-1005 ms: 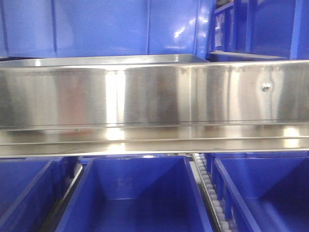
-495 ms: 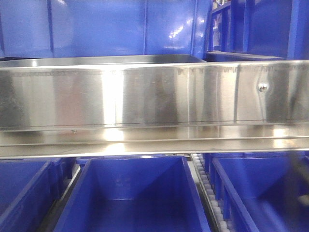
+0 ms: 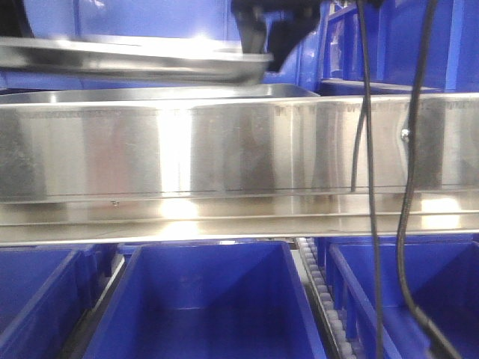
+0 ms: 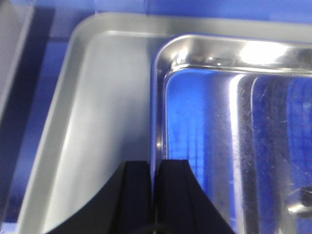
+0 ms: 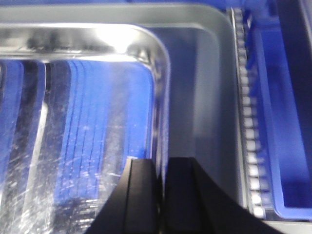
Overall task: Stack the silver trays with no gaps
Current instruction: 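Open both grippers to release the stacked tray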
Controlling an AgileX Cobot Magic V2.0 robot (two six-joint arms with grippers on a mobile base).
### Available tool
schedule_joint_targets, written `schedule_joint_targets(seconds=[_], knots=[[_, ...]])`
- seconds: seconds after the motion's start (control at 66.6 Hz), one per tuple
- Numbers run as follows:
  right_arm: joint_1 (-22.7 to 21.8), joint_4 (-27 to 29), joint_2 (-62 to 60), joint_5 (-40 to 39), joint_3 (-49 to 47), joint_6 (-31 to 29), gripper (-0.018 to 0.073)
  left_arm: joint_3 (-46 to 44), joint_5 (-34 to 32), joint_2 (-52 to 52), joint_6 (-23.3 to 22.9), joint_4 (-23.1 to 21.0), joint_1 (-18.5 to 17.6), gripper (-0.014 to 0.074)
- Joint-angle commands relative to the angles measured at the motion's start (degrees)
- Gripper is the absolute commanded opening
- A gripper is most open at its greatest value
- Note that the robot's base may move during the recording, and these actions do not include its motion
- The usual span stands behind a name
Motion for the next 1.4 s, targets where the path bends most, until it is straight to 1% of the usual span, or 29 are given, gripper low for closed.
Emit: schedule_joint_targets(seconds=[0.0,0.285,0.33,0.375,0.435,0.45,0.465,0.585,0.63,0.675,0.72,0.795,1.035,1.215,1.245,1.29,1.35,1.365,1.38], knots=[[0.8,2.9,0.0,-11.1,-1.3,-0.6,-0.0015,-0.4,-4.7,0.6,0.0,-5.1,-0.9,-0.0013],[0.6,2.9,0.2,-11.1,-1.3,-0.6,-0.0015,-0.4,-3.5,0.8,0.0,-5.4,-0.9,-0.0010],[0.6,2.9,0.2,-11.1,-1.3,-0.6,-0.0013,-0.4,-3.5,0.8,0.0,-5.5,-0.9,0.0011],[0.5,2.9,0.2,-11.1,-1.3,-1.1,0.0004,-0.4,-3.5,0.8,0.0,-5.5,-0.9,0.0057],[0.4,2.9,0.2,-10.7,-1.3,-1.6,0.0067,-0.4,-3.5,0.8,-0.7,-5.0,-0.9,0.0127],[0.2,2.9,0.2,-10.5,-1.3,-1.6,0.0088,-0.4,-3.5,0.8,-0.9,-4.9,-0.9,0.0136],[0.2,2.9,0.2,-10.4,-1.3,-1.6,0.0111,-0.4,-3.5,0.8,-1.3,-4.7,-0.9,0.0167],[0.1,2.7,0.2,-9.8,-1.3,-1.6,0.0294,-0.6,-3.5,0.8,-4.1,-2.2,-0.9,0.0325],[0.1,2.3,0.2,-9.5,-1.3,-1.6,0.0339,-0.6,-3.2,0.8,-4.8,-1.4,-0.9,0.0364],[0.1,1.5,0.2,-9.2,-1.3,-1.6,0.0358,-0.6,-2.2,0.8,-5.5,-0.2,-0.9,0.0379],[0.1,0.8,0.2,-8.6,-1.3,-1.6,0.0361,-0.6,-0.9,0.8,-5.6,1.2,-0.9,0.0379],[-0.1,0.3,0.2,-8.3,-1.3,-1.6,0.0361,-0.6,-0.4,0.8,-5.6,2.2,-0.6,0.0379],[-0.8,-0.4,0.2,-7.2,-1.3,-1.6,0.0361,-0.6,-0.4,0.8,-5.6,2.2,1.9,0.0367],[-0.8,-0.4,0.2,-7.2,-1.3,-1.6,0.0356,-0.6,-0.7,0.8,-5.6,2.1,2.0,0.0359],[-0.8,-0.4,0.2,-7.2,-1.3,-1.6,0.0341,-0.6,-0.7,0.8,-5.6,2.1,2.0,0.0344],[-0.8,-0.4,0.2,-7.1,-1.6,-1.6,0.0301,-0.6,-0.7,0.4,-5.6,2.1,2.0,0.0296],[-0.8,-0.4,-0.3,-6.7,-2.3,-2.2,0.0221,-0.6,-0.7,-0.6,-5.4,1.8,2.0,0.0193],[-0.8,-0.2,-0.4,-6.8,-2.4,-2.6,0.0186,-0.6,-0.7,-0.9,-5.4,1.6,2.0,0.0163],[-0.8,-0.1,-0.4,-6.8,-2.6,-2.7,0.0174,-0.6,-0.7,-1.2,-5.3,1.7,2.0,0.0132]])
